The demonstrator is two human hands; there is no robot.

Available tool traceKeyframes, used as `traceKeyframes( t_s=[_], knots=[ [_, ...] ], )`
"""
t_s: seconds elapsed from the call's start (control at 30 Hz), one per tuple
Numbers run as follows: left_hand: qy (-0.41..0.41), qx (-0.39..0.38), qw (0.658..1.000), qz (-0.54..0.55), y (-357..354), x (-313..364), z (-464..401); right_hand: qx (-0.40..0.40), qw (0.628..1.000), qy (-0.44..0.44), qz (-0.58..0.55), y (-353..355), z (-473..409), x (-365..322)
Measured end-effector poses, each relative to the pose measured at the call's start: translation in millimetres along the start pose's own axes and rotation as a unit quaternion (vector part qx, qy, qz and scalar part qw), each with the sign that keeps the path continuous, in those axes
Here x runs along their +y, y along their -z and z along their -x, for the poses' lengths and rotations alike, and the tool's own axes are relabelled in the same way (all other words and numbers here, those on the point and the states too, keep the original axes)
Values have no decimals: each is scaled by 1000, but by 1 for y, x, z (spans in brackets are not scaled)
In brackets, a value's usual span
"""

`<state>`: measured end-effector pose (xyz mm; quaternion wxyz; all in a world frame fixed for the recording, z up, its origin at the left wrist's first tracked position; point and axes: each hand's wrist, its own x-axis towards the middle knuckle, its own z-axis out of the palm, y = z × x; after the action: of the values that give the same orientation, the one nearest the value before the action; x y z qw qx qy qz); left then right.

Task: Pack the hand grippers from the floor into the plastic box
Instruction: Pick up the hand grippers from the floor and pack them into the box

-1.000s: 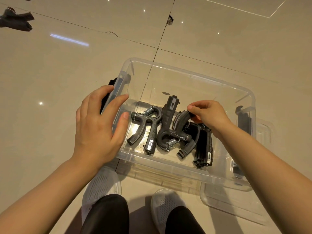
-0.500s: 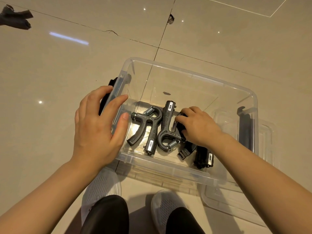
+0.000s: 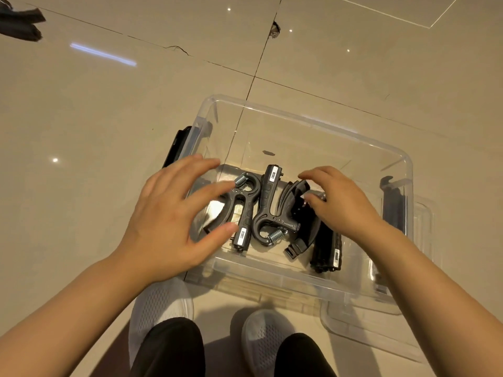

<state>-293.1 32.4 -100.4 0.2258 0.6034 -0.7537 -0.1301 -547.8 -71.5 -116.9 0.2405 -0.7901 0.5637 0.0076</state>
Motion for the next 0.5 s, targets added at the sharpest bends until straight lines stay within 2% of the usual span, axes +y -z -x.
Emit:
traceKeyframes(
  t_s=[0.1, 0.27, 0.37, 0.5],
  knots=[
    [-32, -35, 999, -24, 1, -2, 0, -36, 999, -11, -9, 8, 15, 0],
    [-31, -98, 990, -94, 1, -1, -1, -22, 996, -51, -65, 28, 27, -10],
    [-34, -142, 984, -105, 12, -2, -2, -46, 994, -53, -83, 50, 34, -29],
    [-65, -108, 987, -99, 71, 12, -8, -93, 994, -17, -63, 99, 56, -70]
  ],
)
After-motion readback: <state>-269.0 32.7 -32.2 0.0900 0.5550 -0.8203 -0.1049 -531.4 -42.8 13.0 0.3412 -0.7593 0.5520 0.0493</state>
